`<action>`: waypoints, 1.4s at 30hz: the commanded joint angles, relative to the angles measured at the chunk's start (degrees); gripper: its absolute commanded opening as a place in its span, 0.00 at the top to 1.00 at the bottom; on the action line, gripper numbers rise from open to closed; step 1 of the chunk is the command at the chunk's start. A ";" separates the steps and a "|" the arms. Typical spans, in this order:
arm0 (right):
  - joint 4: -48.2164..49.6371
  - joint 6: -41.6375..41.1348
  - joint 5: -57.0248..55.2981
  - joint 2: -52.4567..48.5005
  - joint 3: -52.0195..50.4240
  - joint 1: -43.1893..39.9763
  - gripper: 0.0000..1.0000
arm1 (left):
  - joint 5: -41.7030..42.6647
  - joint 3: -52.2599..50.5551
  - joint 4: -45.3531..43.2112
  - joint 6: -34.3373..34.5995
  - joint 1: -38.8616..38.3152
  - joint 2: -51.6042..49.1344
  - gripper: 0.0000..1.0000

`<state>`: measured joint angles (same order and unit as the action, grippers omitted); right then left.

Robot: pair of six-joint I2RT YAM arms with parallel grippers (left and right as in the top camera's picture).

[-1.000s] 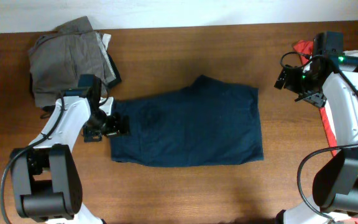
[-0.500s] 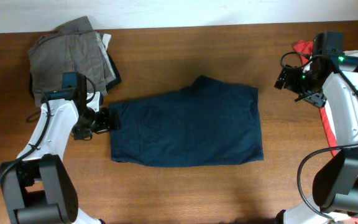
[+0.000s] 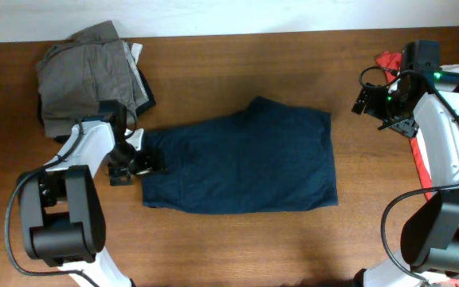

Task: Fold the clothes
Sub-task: 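Lift the left edge and fold it rightward over the shorts with the left gripper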

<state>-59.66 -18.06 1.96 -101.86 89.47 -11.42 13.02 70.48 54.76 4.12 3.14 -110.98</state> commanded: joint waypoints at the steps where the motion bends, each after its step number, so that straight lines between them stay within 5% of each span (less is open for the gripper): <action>1: 0.04 -0.63 -0.74 0.44 0.31 0.09 0.01 | 1.75 -0.70 -1.51 -0.68 -2.86 -4.74 0.02; 4: 0.04 -0.63 -0.72 0.44 0.31 0.09 0.01 | 2.25 -0.70 -1.68 -0.70 -3.37 -4.92 0.25; 7: 0.04 -0.63 -0.72 0.44 0.31 0.09 0.01 | 1.40 -0.68 -1.79 -0.70 -3.34 -4.92 0.71; 10: 0.04 -0.63 -0.72 0.44 0.31 0.09 0.02 | -5.66 0.31 0.20 2.43 -3.34 -4.90 0.97; 16: 0.04 -0.63 -0.72 0.44 0.31 0.09 0.01 | -22.67 14.56 17.64 8.70 -3.37 -4.70 0.99; 24: 0.04 -0.63 -0.72 0.44 0.31 0.09 0.01 | -24.87 43.32 42.03 11.30 -6.64 -4.61 0.99; 35: 0.04 -0.63 -0.72 0.44 0.31 0.09 0.01 | -17.75 43.93 33.73 11.30 -33.90 -4.07 0.99; 42: 0.04 -0.63 -0.72 0.44 0.31 0.09 0.01 | -13.03 43.93 31.52 11.28 -41.31 -10.27 0.95</action>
<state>-59.68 -18.06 1.96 -101.86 89.47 -11.42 -3.25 113.78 87.11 14.85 -36.53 -117.43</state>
